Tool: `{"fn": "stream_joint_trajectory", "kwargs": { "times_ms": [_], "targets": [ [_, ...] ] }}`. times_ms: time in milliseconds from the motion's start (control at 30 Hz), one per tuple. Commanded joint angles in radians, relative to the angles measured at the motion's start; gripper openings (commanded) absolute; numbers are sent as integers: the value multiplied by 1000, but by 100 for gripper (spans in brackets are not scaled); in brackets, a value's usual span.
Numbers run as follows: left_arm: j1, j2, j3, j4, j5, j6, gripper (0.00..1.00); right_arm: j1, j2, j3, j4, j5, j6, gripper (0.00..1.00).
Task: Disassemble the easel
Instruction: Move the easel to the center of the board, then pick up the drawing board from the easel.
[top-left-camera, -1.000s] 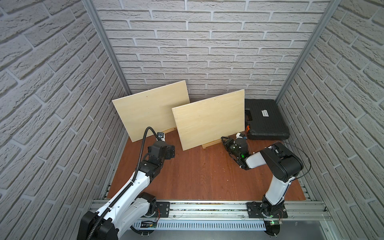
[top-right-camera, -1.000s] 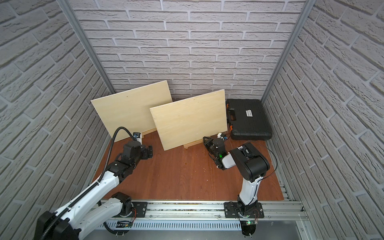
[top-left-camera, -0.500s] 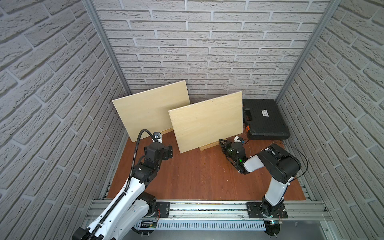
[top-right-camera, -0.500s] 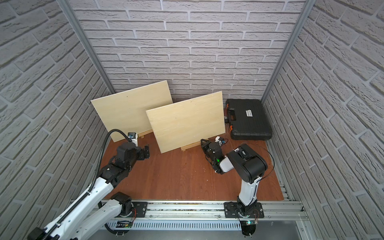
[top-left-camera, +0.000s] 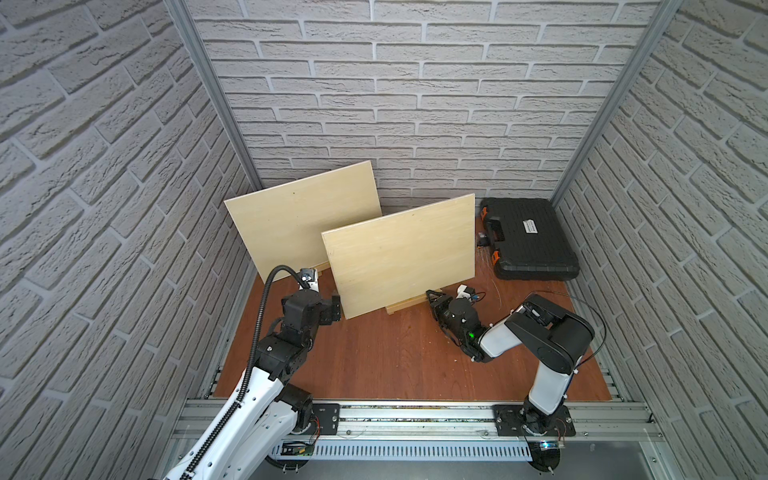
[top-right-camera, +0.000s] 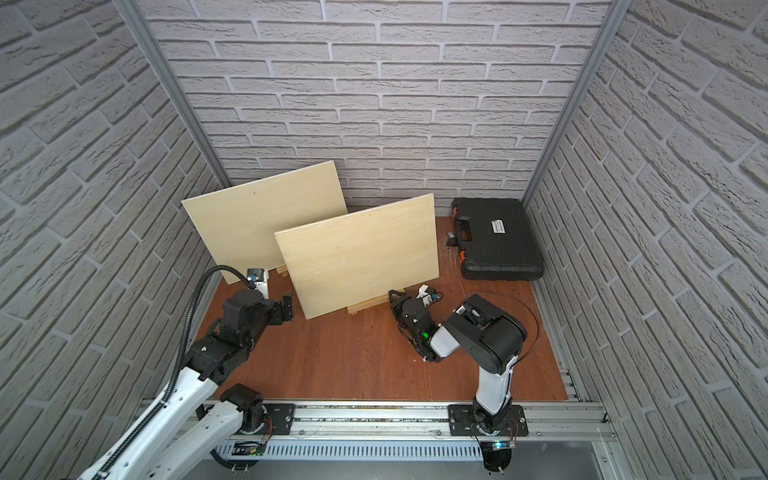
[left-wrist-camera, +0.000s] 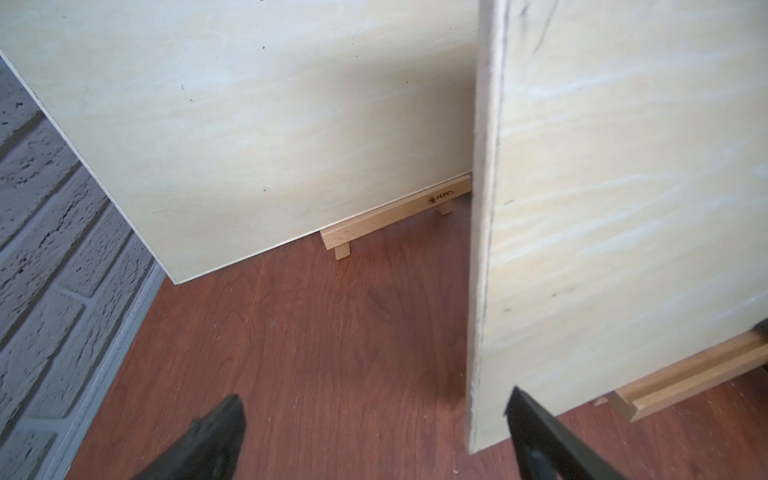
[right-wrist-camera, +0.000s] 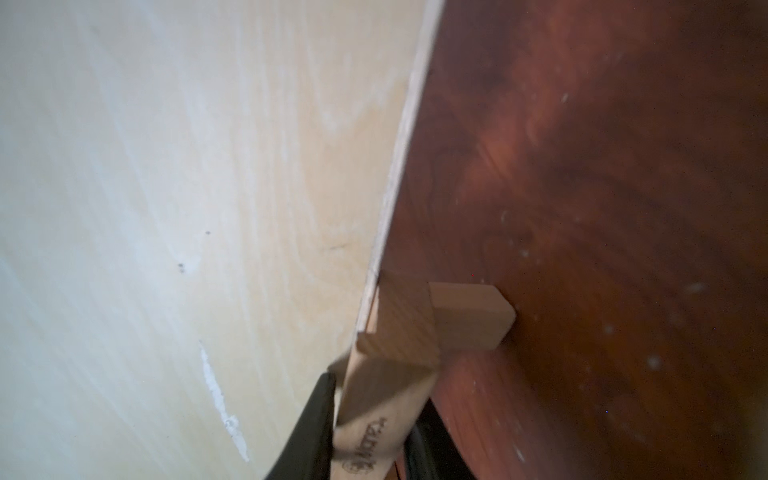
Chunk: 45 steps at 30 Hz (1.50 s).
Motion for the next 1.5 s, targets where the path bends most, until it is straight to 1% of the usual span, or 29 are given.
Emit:
{"fn": "stream_joint_trajectory", "kwargs": {
  "times_ms": [0,100,167,267,500,600,667,700,733,800,900,1000,1067,1133,1200,1267,1333,1467],
  "targets": [
    [-5,-24,34,-32,-23,9,98,76,1,-36,-78,25,-11,10],
    [-6,-35,35,-43,-33,11,98,113,-3,-29,-100,49,-5,13],
    [-5,-36,33,-44,-38,8,98,121,-13,-20,-119,53,-26,18],
    [-6,-35,35,-46,-43,2,98,123,-54,-15,-164,56,-63,28],
    [-6,-56,33,-49,-49,3,98,123,-237,-24,-355,29,-189,51],
    [-6,-72,32,-46,-45,16,98,123,-335,-15,-481,-8,-258,58],
    [-4,-82,37,-46,-27,40,98,123,-405,7,-600,-46,-319,60],
    [10,-82,43,-48,5,59,98,124,-443,33,-693,-67,-362,61],
    [31,-79,50,-55,52,71,98,127,-475,59,-778,-88,-413,64],
    [90,-64,66,-60,180,83,98,129,-537,93,-906,-120,-493,66],
    [190,-68,68,-45,349,87,98,129,-624,120,-1051,-146,-589,70],
    [303,-76,60,-29,495,93,97,129,-684,148,-1154,-169,-680,73],
    [371,-65,65,-29,589,102,95,128,-706,168,-1190,-197,-743,76],
    [449,-45,68,-30,709,123,91,118,-711,206,-1233,-233,-829,78],
    [509,-32,62,-23,804,153,87,81,-698,253,-1272,-304,-917,80],
    [521,-26,49,-13,829,191,87,32,-670,297,-1299,-406,-995,80],
    [537,-19,25,10,884,221,86,-12,-637,349,-1327,-497,-1057,80],
    [566,-9,-10,48,981,266,86,-67,-592,426,-1386,-608,-1150,80]
  ]
}}
